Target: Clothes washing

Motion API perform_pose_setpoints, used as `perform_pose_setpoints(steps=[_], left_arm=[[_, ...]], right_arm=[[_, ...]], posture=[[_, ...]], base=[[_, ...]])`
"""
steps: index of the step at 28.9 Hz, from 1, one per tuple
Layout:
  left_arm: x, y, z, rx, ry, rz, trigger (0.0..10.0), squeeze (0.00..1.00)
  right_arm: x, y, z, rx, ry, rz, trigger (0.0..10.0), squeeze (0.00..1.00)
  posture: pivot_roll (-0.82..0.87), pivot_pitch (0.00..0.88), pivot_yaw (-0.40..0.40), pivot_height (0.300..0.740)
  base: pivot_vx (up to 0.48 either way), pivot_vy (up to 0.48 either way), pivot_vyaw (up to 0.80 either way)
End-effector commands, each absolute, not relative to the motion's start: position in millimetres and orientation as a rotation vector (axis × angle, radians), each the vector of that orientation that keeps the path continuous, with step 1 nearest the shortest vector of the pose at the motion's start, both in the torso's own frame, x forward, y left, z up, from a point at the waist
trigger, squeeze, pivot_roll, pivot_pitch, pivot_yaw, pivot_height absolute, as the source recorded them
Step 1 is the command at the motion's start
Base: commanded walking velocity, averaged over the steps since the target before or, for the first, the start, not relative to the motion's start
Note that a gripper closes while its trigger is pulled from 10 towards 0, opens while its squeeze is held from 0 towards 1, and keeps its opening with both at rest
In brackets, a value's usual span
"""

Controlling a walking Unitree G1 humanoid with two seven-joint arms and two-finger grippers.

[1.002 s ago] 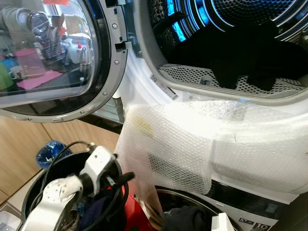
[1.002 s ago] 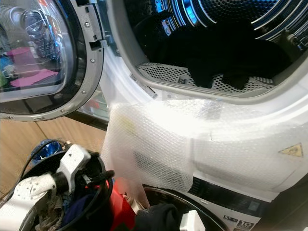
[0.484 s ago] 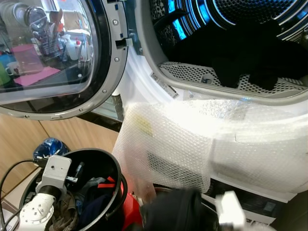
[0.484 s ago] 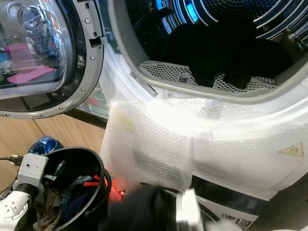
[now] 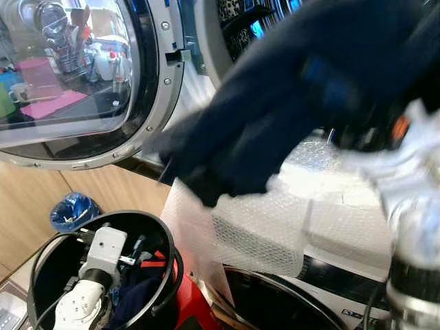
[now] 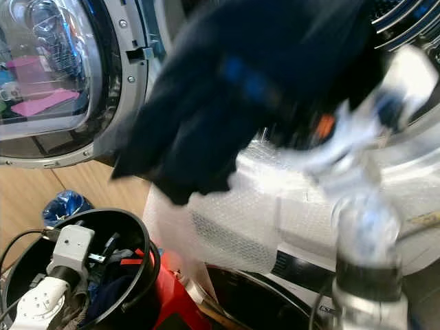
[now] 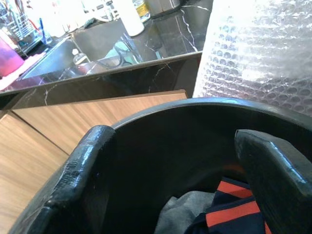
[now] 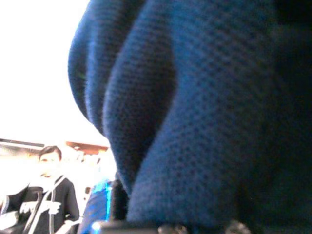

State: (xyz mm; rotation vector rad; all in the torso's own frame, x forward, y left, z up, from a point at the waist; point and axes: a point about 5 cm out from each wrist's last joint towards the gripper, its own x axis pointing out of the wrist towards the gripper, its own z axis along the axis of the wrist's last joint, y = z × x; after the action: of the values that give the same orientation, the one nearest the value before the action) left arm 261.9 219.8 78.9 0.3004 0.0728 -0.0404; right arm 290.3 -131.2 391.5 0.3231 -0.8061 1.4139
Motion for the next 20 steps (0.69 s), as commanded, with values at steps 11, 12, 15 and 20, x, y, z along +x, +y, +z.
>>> perform_pose_setpoints(steps=[11, 12, 15, 20], left_arm=[[258.5, 212.8, 71.8, 0.302, 0.08, -0.053, 10.0, 0.0], [258.7, 212.8, 71.5, 0.302, 0.08, -0.053, 10.0, 0.0], [258.6, 213.6, 71.1, 0.299, 0.078, -0.042, 10.0, 0.0], [257.7, 214.9, 71.3, 0.288, 0.074, -0.019, 10.0, 0.0]], right_arm=[[360.2, -156.9, 475.1, 0.296, -0.758, 0.95, 0.0, 0.0], [364.2, -159.3, 480.0, 0.297, -0.736, 0.878, 0.0, 0.0], [373.5, -167.6, 487.5, 0.257, -0.669, 0.638, 0.0, 0.0], [375.0, -213.8, 496.7, 0.35, -0.62, 0.133, 0.0, 0.0]], posture=[[-0.01, 0.023, 0.082, 0.74], [-0.01, 0.019, 0.077, 0.74], [0.0, 0.018, 0.076, 0.74], [0.01, 0.013, 0.074, 0.74]], base=[[0.0, 0.0, 0.0], [0.0, 0.0, 0.0], [0.0, 0.0, 0.0], [0.0, 0.0, 0.0]])
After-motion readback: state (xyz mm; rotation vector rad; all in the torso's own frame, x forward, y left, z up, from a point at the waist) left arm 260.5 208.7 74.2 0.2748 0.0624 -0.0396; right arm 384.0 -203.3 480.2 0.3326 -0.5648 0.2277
